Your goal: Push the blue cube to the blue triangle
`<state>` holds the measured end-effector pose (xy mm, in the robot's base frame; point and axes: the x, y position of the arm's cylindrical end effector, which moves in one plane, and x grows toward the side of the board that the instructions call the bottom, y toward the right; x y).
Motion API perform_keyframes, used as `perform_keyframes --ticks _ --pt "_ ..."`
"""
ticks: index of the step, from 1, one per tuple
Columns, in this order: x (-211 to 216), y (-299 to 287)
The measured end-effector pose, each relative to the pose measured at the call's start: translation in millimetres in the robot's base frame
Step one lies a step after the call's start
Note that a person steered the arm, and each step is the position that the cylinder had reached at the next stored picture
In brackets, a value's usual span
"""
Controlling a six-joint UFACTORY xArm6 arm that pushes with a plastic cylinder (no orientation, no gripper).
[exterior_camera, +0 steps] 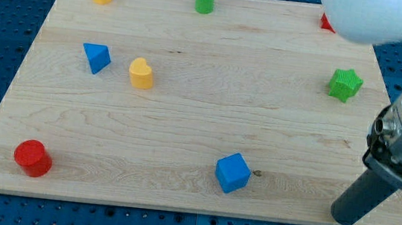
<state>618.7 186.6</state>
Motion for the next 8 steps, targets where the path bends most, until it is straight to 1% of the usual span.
perform_keyframes --ticks 1,2,3,4,8 --pt "0 -5" --pt "-1 -53" --pt "-1 -133" --pt "-1 -133" --pt "-72 -145"
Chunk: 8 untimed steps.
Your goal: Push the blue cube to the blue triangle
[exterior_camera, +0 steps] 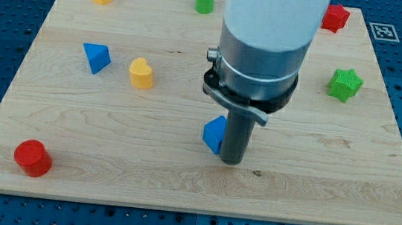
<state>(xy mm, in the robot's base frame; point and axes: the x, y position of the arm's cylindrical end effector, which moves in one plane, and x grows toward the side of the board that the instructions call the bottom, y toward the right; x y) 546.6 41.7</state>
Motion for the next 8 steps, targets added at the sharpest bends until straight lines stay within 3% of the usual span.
perform_keyframes --ticks 3,8 --pt "-65 -34" --pt "-58 -132"
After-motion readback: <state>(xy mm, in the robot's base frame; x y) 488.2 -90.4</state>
